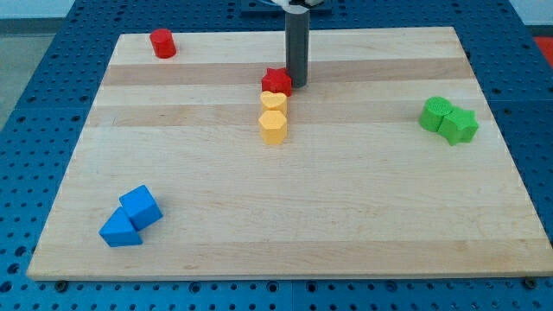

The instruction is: Move the red star above the yellow heart

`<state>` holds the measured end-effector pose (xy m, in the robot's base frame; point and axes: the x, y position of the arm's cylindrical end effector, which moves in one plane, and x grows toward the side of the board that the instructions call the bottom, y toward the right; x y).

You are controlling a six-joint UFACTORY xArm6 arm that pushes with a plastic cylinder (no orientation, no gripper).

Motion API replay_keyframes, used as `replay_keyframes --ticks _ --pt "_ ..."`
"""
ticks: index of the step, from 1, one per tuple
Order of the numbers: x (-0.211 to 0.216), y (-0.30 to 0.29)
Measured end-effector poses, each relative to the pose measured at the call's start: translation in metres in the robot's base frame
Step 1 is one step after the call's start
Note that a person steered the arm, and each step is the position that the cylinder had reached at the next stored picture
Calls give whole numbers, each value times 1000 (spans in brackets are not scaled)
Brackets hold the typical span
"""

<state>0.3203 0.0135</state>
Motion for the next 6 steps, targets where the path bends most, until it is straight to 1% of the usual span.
replay_keyframes --ticks 6 --pt "1 -4"
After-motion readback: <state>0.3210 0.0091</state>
